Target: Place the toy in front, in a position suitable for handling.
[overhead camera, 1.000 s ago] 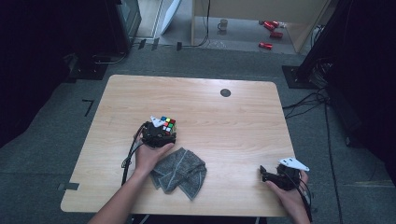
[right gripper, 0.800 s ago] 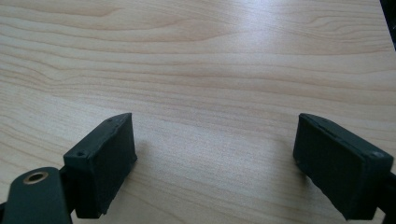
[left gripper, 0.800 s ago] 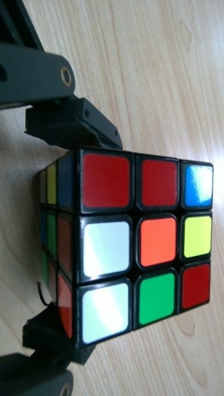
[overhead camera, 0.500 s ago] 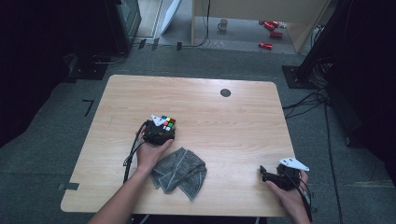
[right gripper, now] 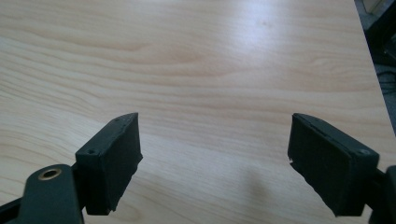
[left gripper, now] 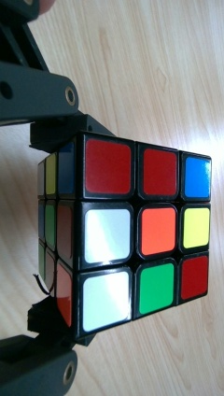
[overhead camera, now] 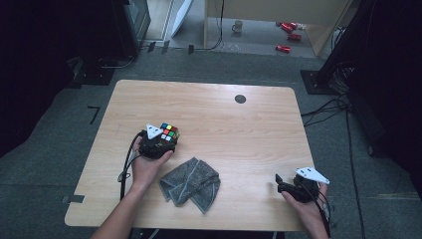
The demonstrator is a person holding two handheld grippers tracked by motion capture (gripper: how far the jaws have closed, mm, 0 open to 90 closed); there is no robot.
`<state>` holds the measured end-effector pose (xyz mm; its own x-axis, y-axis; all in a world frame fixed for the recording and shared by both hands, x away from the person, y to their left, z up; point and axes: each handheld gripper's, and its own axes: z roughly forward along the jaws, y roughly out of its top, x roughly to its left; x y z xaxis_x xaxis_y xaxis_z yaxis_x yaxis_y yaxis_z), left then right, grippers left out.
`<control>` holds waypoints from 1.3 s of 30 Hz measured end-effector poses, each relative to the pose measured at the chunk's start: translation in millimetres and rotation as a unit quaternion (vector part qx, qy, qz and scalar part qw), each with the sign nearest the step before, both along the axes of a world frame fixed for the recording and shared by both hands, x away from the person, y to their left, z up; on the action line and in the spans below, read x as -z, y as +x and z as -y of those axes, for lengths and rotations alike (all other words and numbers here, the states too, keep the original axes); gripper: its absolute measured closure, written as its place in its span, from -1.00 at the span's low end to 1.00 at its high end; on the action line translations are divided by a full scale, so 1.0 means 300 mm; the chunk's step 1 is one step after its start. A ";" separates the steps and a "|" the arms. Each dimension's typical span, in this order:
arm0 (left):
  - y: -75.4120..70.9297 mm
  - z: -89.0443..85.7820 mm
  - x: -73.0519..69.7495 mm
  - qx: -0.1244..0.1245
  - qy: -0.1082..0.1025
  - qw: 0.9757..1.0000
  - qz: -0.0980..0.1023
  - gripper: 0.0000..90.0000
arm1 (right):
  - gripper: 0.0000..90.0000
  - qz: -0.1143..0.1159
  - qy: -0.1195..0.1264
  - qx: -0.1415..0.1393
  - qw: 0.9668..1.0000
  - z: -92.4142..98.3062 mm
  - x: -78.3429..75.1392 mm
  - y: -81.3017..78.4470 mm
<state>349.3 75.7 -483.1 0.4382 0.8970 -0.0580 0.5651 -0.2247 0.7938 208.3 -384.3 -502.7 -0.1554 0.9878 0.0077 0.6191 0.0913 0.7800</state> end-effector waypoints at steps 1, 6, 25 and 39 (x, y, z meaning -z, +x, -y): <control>-0.007 -0.006 -0.005 0.001 -0.002 1.000 0.000 -0.22 | -0.61 0.004 0.003 -0.002 1.000 -0.008 -0.007 -0.001; -0.043 -0.023 -0.016 0.015 0.004 1.000 0.003 -0.22 | -0.60 0.018 0.015 -0.017 1.000 -0.056 -0.033 0.003; -0.129 -0.058 -0.011 0.047 0.004 0.999 0.002 -0.22 | -0.56 0.042 0.032 -0.090 0.995 -0.292 -0.087 0.055; -0.169 -0.094 -0.021 0.041 -0.006 0.999 0.005 -0.22 | -0.52 0.042 0.066 -0.142 0.987 -0.476 -0.100 0.088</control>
<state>298.6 104.0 -476.9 0.5107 0.8574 -0.0633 0.5366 -0.2604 0.8026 234.8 -241.4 -472.7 -0.4311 0.8958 0.1086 0.5163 0.1461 0.8438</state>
